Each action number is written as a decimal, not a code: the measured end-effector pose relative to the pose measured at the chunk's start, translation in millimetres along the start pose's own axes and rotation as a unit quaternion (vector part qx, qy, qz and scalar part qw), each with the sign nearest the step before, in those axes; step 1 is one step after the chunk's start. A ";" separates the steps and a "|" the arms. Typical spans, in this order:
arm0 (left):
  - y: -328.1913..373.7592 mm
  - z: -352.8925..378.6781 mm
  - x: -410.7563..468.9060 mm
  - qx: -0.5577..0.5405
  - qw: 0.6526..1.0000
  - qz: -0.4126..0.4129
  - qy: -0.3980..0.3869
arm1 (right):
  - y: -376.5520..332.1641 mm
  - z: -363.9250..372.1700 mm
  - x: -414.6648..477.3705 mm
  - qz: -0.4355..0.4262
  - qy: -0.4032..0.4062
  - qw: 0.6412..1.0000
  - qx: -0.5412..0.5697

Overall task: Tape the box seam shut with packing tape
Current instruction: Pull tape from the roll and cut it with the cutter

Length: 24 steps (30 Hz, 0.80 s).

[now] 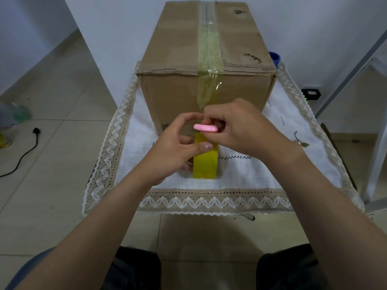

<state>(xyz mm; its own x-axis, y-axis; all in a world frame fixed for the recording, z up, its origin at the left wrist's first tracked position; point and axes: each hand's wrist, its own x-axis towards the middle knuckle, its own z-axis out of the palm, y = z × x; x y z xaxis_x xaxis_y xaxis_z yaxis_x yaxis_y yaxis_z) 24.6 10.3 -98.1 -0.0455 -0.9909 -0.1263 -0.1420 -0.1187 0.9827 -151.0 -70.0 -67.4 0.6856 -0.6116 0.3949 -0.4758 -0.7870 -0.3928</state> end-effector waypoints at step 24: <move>0.7 1.6 2.3 0.000 1.000 0.001 0.013 | 1.3 -5.1 3.6 0.002 -0.008 1.000 0.000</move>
<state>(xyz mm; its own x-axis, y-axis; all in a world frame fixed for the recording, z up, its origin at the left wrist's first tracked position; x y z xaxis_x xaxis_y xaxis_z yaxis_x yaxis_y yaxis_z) 22.8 8.0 -98.0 -0.0211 -0.9925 -0.1207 -0.1416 -0.1165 0.9830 -152.0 -73.6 -62.2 0.6921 -0.6140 0.3794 -0.4789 -0.7839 -0.3951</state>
